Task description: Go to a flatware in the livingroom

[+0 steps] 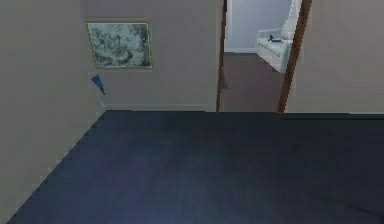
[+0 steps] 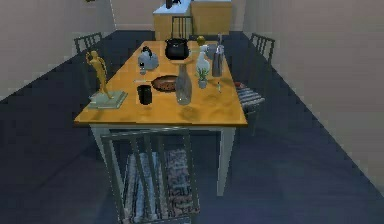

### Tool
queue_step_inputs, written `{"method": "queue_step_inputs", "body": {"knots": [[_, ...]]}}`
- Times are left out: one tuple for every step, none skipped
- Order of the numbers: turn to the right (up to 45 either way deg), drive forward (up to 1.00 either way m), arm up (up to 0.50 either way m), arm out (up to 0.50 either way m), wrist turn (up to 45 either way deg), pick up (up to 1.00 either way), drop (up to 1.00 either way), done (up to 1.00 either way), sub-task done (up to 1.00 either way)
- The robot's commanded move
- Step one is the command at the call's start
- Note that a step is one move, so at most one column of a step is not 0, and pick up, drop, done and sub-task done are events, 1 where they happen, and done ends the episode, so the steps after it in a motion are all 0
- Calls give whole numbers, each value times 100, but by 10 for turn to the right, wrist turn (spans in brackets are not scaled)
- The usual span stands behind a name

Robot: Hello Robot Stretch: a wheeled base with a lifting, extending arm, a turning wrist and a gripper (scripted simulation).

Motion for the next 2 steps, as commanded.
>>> {"method": "queue_step_inputs", "body": {"knots": [[-60, 0, 0, 0, 0, 0, 0, 0, 0], [0, 55, 0, 0, 0, 0, 0, 0, 0]]}}
